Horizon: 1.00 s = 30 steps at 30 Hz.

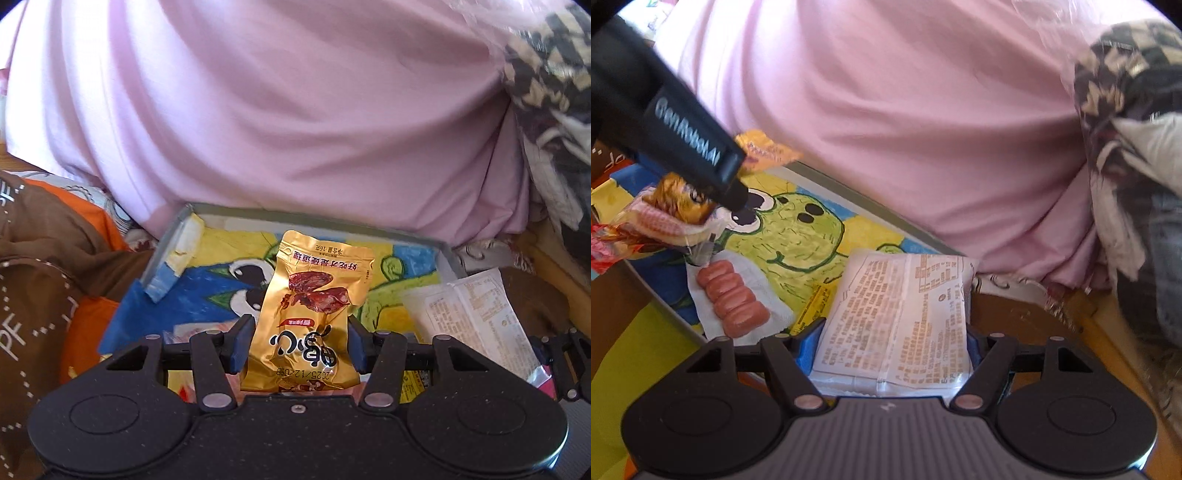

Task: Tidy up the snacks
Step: 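Lower both held packs into the grey tray and open both tools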

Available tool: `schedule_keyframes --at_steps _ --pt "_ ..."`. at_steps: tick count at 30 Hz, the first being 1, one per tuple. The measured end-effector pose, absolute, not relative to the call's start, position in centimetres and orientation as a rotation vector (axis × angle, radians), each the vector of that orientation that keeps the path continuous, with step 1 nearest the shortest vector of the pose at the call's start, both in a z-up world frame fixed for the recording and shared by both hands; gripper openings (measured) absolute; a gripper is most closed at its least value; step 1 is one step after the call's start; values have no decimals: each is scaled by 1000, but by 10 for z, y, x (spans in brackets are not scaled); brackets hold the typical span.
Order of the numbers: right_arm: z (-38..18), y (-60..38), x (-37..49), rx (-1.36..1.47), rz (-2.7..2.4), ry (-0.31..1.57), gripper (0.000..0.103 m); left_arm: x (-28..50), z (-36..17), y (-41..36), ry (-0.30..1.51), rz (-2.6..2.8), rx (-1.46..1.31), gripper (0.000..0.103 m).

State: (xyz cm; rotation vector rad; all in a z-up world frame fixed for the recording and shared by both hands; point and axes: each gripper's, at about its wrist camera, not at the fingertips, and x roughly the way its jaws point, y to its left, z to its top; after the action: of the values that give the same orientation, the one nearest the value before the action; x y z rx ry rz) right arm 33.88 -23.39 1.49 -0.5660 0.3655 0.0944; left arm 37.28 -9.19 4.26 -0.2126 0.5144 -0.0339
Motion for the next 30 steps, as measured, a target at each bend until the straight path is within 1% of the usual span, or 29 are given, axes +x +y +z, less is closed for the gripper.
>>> schedule_keyframes --at_steps 2,4,6,7,8,10,12,14,18,20,30 --pt "15 -238 341 -551 95 365 76 376 38 -97 523 -41 -208 54" --pt "17 -243 342 -538 93 364 81 378 34 -104 528 -46 -191 55" --pt "19 -247 343 -520 88 354 89 379 32 -109 534 -46 -174 58" --pt "21 -249 341 -509 95 348 91 379 32 -111 530 -51 -171 66" --pt "24 -251 339 -498 96 339 95 378 33 -111 520 -53 -172 77" --pt "29 -253 336 -485 85 315 99 374 35 -112 490 -41 -179 87" --pt "35 -256 329 -461 83 289 102 370 40 -110 462 -43 -203 88" --pt "42 -258 323 -444 73 257 103 366 45 -108 445 -42 -216 93" --pt "56 -260 307 -418 58 187 103 352 58 -102 394 -25 -235 95" --pt "65 -260 299 -393 43 156 103 344 65 -98 369 -11 -244 98" --pt "106 -262 253 -240 56 81 103 294 101 -63 284 25 -248 102"
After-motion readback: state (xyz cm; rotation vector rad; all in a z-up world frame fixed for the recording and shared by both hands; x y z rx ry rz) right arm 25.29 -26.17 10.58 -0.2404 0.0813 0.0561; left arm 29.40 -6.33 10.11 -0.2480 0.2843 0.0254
